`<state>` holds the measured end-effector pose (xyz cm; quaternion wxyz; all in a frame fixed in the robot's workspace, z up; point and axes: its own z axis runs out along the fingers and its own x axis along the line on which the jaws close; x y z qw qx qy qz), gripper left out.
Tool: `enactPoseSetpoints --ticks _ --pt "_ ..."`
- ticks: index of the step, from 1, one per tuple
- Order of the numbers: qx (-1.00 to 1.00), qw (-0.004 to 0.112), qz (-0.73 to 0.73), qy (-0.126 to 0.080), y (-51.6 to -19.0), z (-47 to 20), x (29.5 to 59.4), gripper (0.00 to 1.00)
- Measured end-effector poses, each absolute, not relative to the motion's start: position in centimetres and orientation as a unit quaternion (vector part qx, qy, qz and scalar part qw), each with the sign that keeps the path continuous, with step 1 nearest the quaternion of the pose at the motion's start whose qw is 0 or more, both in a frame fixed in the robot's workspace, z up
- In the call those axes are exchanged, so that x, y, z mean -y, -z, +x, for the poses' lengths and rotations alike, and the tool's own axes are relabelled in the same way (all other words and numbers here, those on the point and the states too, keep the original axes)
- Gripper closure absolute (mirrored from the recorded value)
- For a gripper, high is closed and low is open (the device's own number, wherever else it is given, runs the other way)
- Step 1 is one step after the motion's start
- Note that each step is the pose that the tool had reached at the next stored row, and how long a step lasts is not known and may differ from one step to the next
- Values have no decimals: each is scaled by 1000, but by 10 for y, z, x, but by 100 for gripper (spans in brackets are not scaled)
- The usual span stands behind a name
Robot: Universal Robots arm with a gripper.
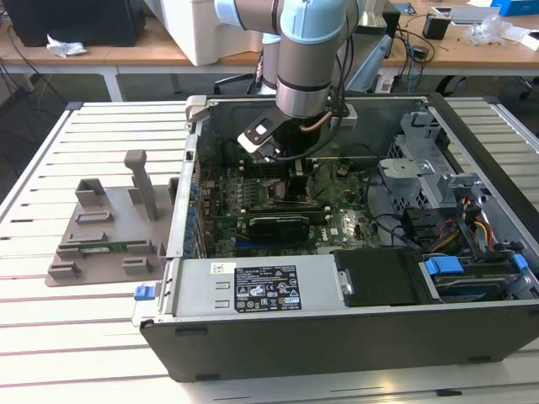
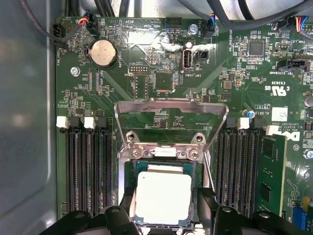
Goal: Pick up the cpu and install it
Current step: 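Place the cpu into insertion slot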
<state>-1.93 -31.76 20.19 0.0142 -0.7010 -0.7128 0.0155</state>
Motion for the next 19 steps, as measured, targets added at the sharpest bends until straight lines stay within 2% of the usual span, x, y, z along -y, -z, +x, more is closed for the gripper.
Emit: enactPoseSetpoints --ticks 1,2,3,15,17,18,19 --pt "713 14 -701 -15 -202 -19 318 38" --pt "713 15 -701 -15 -202 -19 318 46" --pt "713 15 -701 -14 -203 -19 318 47" --pt "727 18 -686 -12 -201 -20 317 47" --pt "727 18 -686 -12 -201 -20 317 46" --pt "727 18 -686 -12 -201 -20 317 40" --pt "727 18 -686 -12 -201 -20 317 40"
